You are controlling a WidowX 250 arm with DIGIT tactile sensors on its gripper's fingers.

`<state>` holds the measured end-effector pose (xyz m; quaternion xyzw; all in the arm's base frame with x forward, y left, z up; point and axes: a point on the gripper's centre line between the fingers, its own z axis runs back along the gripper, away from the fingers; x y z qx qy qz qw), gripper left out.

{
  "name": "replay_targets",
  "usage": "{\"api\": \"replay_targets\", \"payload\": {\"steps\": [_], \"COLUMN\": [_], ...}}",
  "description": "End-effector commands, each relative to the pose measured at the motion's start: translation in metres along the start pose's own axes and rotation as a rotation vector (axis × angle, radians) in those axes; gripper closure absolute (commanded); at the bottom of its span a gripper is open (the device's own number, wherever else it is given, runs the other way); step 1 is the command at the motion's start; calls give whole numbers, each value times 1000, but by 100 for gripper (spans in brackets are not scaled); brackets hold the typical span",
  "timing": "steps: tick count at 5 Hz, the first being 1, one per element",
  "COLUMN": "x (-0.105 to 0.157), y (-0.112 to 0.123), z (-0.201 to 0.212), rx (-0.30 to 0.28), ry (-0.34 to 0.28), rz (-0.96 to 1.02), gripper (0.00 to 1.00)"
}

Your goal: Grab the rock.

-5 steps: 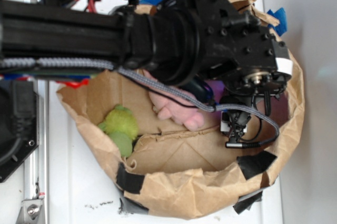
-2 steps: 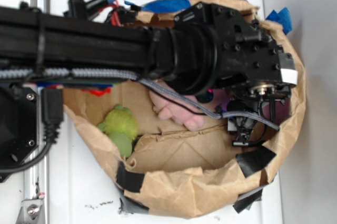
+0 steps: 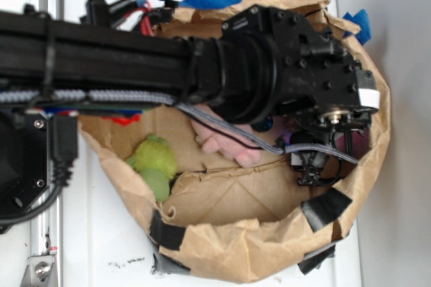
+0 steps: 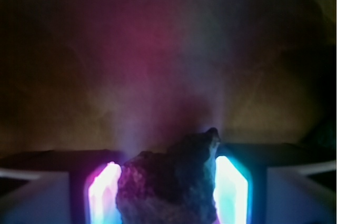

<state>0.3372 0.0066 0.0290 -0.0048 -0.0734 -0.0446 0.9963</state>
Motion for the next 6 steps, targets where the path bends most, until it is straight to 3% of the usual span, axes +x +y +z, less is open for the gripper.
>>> {"api": "replay_targets", "payload": {"steps": [1, 2, 3, 6], "x": [-28, -40, -45, -45], "y": [-7, -18, -23, -24], "z": [122, 158, 167, 162], "rx": [-62, -83, -82, -61], "ry": [-68, -37, -12, 11], "rz": [34, 75, 83, 102], "gripper": [100, 100, 100, 100]}}
